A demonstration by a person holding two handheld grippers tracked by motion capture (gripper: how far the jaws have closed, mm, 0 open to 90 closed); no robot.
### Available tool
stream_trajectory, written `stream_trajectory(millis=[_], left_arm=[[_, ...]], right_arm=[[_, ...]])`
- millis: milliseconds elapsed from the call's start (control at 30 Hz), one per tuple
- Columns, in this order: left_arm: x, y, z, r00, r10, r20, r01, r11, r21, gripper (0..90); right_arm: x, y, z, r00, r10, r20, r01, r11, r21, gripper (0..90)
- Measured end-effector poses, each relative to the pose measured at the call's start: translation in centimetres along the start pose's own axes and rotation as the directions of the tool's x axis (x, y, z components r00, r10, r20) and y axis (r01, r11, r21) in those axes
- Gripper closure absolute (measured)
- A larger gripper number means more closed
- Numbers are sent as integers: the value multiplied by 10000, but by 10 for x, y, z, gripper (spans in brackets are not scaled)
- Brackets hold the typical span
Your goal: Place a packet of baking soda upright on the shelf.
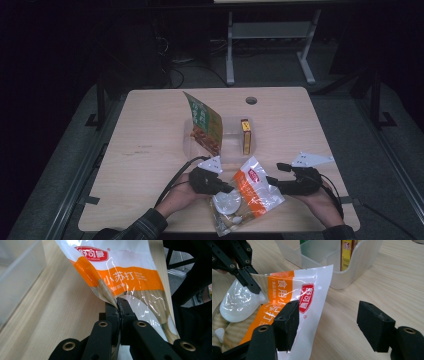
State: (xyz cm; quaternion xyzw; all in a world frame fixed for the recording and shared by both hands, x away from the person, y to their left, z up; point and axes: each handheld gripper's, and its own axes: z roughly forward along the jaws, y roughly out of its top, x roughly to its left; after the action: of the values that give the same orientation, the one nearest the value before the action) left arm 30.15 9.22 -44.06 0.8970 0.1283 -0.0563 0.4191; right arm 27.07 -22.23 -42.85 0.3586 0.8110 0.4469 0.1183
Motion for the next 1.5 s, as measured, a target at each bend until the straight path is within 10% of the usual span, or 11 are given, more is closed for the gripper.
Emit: stream_trajectory(millis=[567, 1100, 1500], left_arm=[[0, 0, -64, 9944, -95, -1049, -76, 9869, -1614, 895], [1, -8, -109, 9856, -715, -1533, 237, 9558, -2929, 896], [6, -12, -116, 9826, -993, -1571, 442, 9458, -3218, 895]], right_arm=[[9, 3, 5, 9908, -97, -1350, 32, 9988, -481, 300], [28, 31, 49, 9516, -459, -3038, 111, 9933, -1153, 306], [38, 49, 79, 9080, -318, -4178, -164, 9936, -1114, 804]])
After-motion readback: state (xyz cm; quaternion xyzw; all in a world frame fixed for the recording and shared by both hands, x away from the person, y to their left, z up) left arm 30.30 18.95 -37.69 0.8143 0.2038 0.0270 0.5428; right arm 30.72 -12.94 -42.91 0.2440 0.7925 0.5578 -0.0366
